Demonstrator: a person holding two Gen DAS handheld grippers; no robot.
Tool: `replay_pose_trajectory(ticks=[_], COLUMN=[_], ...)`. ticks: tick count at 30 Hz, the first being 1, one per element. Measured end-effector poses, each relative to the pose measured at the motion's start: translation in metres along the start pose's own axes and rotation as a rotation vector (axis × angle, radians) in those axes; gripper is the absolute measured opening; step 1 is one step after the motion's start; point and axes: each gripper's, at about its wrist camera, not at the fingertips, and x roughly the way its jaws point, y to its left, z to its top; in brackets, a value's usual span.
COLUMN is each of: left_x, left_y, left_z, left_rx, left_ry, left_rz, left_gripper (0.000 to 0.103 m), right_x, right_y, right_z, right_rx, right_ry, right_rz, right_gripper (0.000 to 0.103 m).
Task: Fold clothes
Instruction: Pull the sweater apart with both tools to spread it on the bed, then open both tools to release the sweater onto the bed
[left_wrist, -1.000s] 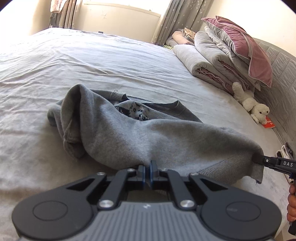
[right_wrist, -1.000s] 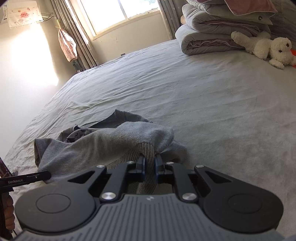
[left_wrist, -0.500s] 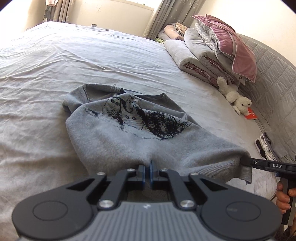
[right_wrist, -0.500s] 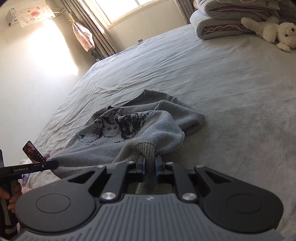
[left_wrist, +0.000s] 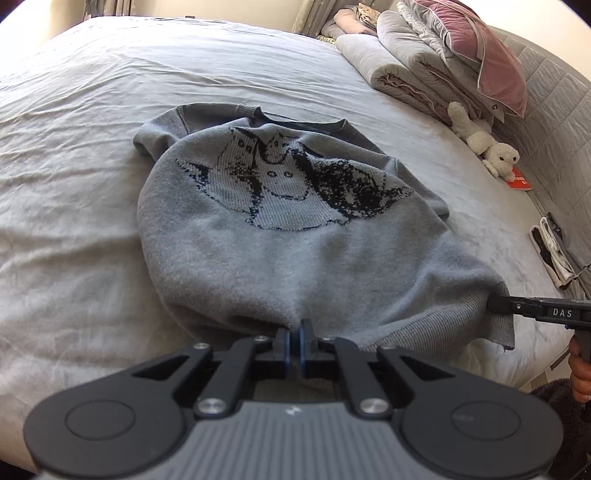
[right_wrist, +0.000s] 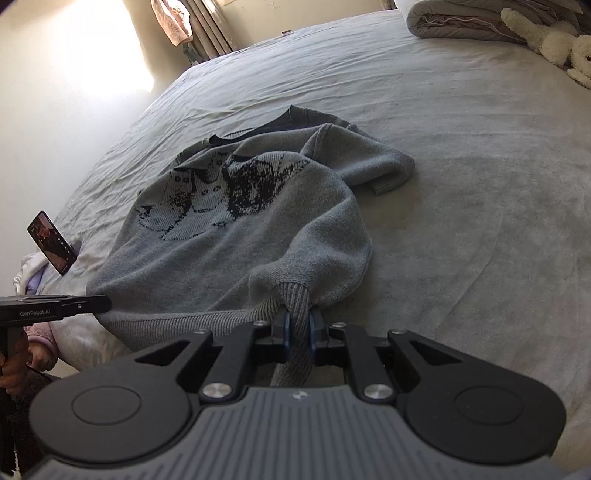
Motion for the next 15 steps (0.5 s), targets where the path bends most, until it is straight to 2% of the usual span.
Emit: replay_pose_trajectory(ticks=[9, 13, 15], left_x=[0.017, 0.017, 0.014], left_y=[0.016, 0.018, 0.018], left_z=[-0.006, -0.008, -0.007], left_rx=[-0.042, -0.035, -0.030], left_ry=[0.031, 0.030, 0.029], left_rz=[0.002, 0.007, 0.015], left_gripper=[0.008, 0.019, 0.034], right_x=[0.027, 0.030, 0.030], right_y=[-0.007, -0.009, -0.009], right_z=[-0.008, -0.006, -0.003], right_rx=[0.019, 0.027, 0.027], right_ry=[0.061, 0.074, 0.084], right_rz=[-0.036, -0.039, -0.039], right_gripper=[0.013, 0.017, 0.022])
